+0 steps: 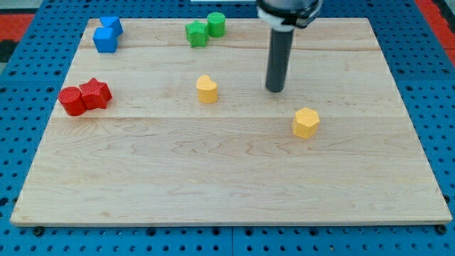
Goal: Push the yellow hexagon into the yellow heart
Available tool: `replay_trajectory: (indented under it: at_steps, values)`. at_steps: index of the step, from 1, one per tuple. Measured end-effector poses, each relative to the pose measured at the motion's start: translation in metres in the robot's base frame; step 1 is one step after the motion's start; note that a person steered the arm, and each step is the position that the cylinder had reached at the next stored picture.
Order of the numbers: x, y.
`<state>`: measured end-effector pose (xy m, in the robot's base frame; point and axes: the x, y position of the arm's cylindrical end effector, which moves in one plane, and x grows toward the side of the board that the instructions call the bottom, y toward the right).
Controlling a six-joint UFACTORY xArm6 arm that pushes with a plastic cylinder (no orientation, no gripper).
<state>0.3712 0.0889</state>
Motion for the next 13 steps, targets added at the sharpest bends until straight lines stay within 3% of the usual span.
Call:
replay_trajectory:
  at_steps: [2,3,4,7,8,10,11,12,13]
  values:
    - [0.098,0.075]
    - [0.129,0.047]
    - [0.110,-0.008]
    - [0.096,0.058]
    - [0.061,0.034]
    - [0.052,-0.120]
    - [0.052,-0.118]
    - [0.029,-0.083]
    - [-0.047,-0.098]
